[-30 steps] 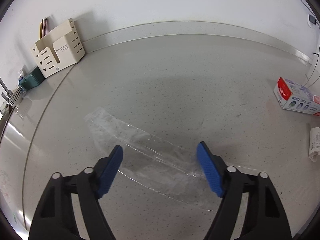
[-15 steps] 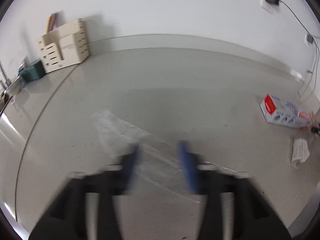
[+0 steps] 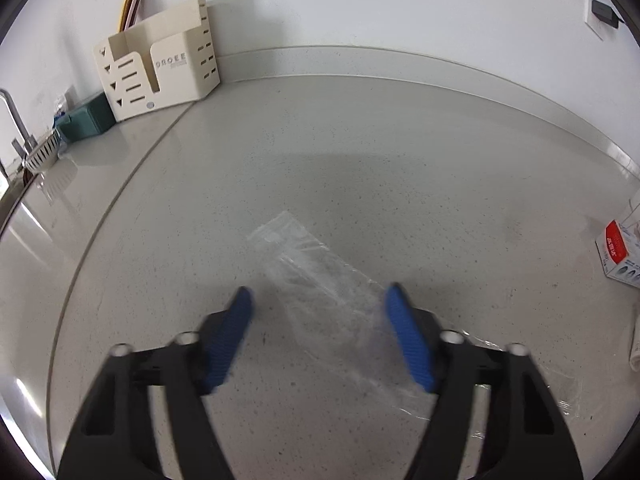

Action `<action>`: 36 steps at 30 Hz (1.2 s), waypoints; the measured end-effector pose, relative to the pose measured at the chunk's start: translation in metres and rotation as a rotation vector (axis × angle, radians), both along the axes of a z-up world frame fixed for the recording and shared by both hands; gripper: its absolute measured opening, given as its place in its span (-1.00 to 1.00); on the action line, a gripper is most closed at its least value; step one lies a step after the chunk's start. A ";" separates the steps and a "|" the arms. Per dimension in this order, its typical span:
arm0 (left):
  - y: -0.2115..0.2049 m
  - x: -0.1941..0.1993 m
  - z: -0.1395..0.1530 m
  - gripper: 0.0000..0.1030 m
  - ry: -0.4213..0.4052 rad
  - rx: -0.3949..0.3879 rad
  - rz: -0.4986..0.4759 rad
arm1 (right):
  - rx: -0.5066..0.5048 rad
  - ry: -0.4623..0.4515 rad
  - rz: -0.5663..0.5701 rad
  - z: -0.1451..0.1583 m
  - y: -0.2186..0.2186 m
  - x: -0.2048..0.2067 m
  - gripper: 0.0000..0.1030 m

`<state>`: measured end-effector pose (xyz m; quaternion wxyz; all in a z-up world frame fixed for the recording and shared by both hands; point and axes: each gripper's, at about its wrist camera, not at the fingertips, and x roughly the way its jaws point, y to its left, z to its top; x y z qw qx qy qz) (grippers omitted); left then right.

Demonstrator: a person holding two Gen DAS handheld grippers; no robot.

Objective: Collect trash
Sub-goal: 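Grasp the paper snack bag with the right gripper while the left gripper grasps the clear plastic strip, then carry the snack bag and plastic strip down over the wastebasket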

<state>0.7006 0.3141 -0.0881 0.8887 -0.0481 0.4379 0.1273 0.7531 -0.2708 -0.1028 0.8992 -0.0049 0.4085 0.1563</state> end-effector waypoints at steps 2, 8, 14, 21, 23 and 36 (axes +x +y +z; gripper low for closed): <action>-0.005 0.002 0.001 -0.65 0.003 0.038 -0.011 | -0.004 -0.009 -0.003 0.002 -0.005 -0.003 -0.89; -0.008 -0.008 0.007 -0.95 -0.043 0.004 -0.051 | 0.029 -0.041 -0.006 0.017 -0.019 0.005 -0.70; -0.019 -0.038 0.028 -0.96 -0.115 -0.007 -0.086 | 0.014 -0.093 0.056 0.042 -0.010 0.045 0.69; -0.044 -0.073 0.062 -0.96 -0.201 0.033 -0.151 | -0.195 0.028 0.044 0.012 0.022 0.114 -0.09; -0.051 -0.085 0.073 -0.96 -0.226 0.046 -0.164 | -0.143 0.066 0.047 0.006 0.020 0.119 -0.42; -0.099 -0.168 0.110 -0.96 -0.330 0.060 -0.254 | 0.029 -0.040 0.037 0.053 0.006 0.029 -0.58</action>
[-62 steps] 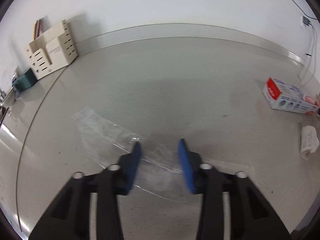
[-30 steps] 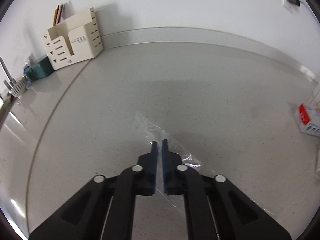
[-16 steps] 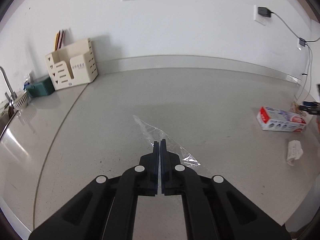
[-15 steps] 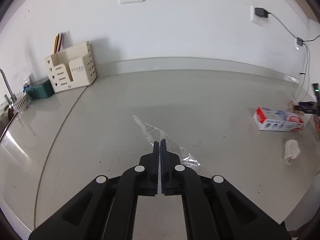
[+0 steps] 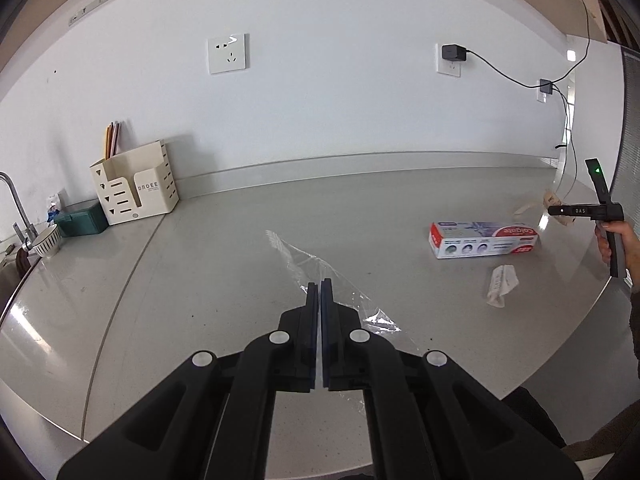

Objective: Collect trash
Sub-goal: 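Carry the snack bag and plastic strip down over the wastebasket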

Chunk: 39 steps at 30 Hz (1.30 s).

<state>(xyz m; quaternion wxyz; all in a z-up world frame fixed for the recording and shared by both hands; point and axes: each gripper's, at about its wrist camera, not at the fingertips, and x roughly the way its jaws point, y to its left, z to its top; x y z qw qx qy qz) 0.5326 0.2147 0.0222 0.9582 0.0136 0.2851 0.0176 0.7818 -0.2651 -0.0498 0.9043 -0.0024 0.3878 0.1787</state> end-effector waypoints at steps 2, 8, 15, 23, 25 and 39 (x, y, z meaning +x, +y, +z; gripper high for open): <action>-0.006 -0.015 0.002 -0.96 -0.013 -0.015 -0.025 | -0.007 -0.025 0.014 0.009 0.001 -0.021 -0.58; -0.024 -0.056 -0.007 -0.95 -0.011 -0.054 -0.108 | 0.055 -0.063 0.071 0.020 0.010 -0.094 -0.58; -0.046 -0.093 -0.033 -0.95 0.034 -0.048 -0.154 | 0.032 -0.081 0.103 0.013 0.040 -0.179 -0.58; -0.063 -0.122 -0.068 -0.95 0.076 -0.049 -0.136 | 0.007 -0.053 0.108 -0.007 0.042 -0.248 -0.57; -0.066 -0.128 -0.078 -0.95 0.088 -0.055 -0.134 | 0.000 -0.045 0.118 -0.015 0.052 -0.261 -0.57; -0.094 -0.148 -0.181 -0.96 0.257 -0.104 -0.190 | -0.043 0.060 0.208 -0.113 0.107 -0.325 -0.56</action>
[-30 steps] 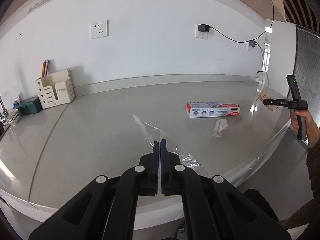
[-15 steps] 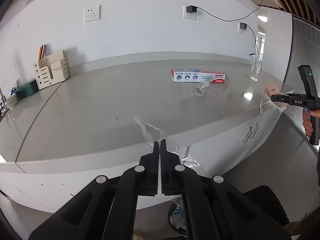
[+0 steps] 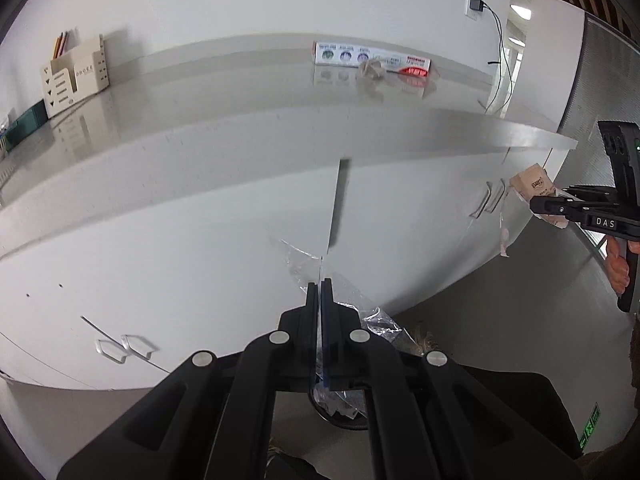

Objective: Collect trash
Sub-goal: 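Carry the snack bag and plastic strip down over the wastebasket, then open both grippers to drop the snack bag and strip into the wastebasket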

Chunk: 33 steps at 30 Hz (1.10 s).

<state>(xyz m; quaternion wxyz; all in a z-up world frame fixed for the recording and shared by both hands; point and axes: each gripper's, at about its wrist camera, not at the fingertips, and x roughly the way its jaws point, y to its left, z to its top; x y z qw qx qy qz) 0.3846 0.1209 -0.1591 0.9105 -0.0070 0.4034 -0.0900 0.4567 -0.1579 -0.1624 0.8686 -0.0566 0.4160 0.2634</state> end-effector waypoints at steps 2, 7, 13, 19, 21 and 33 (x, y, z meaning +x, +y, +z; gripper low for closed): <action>-0.002 0.003 -0.021 -0.95 0.031 -0.003 0.010 | 0.011 0.038 0.018 -0.023 0.007 0.000 -0.56; -0.010 0.016 -0.067 -0.96 0.104 -0.009 0.010 | 0.006 0.123 0.059 -0.079 0.029 0.005 -0.56; -0.020 0.037 -0.115 -0.95 0.157 0.002 0.002 | -0.007 0.192 0.110 -0.135 0.054 0.019 -0.56; -0.036 0.063 -0.172 -0.95 0.218 -0.029 -0.025 | -0.019 0.266 0.143 -0.188 0.071 0.036 -0.56; -0.041 0.071 -0.198 -0.95 0.265 -0.054 -0.036 | -0.026 0.287 0.155 -0.204 0.077 0.041 -0.56; -0.060 0.110 -0.304 -0.95 0.399 -0.030 -0.040 | -0.118 0.418 0.272 -0.302 0.118 0.073 -0.55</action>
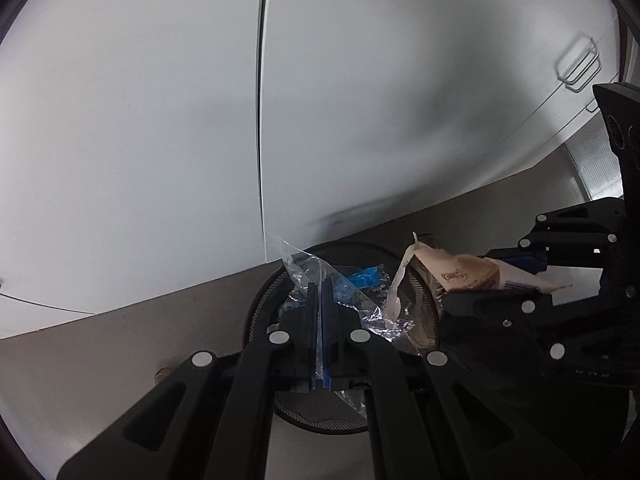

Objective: Collect trash
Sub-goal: 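Open both grippers to drop the snack bag and strip into the wastebasket, then raise both tools back to the counter toward the toothpaste box and paper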

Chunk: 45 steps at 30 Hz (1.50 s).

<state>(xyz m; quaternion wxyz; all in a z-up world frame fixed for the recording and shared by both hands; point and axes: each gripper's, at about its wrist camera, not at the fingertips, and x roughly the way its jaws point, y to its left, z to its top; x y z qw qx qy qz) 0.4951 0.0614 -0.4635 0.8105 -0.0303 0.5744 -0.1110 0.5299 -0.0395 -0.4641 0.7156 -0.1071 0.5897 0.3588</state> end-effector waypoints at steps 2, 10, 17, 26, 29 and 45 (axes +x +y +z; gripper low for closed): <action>-0.004 0.004 -0.014 -0.95 0.011 0.049 -0.009 | -0.010 0.015 0.028 -0.013 0.006 0.002 -0.54; 0.017 0.010 -0.038 0.52 0.110 0.074 0.005 | -0.041 0.039 0.072 -0.035 0.007 0.012 -0.14; 0.035 0.005 -0.034 0.91 0.139 0.051 0.065 | -0.043 0.025 0.066 -0.034 -0.002 0.009 0.85; 0.037 0.014 -0.026 0.91 0.140 0.037 0.068 | -0.050 0.018 0.064 -0.034 -0.005 0.007 0.85; 0.036 0.012 -0.023 0.91 0.144 0.017 0.054 | -0.043 0.010 0.055 -0.016 -0.009 0.003 0.86; 0.040 -0.018 0.113 0.91 -0.016 -0.051 -0.033 | -0.014 -0.167 0.074 0.119 -0.020 -0.018 0.86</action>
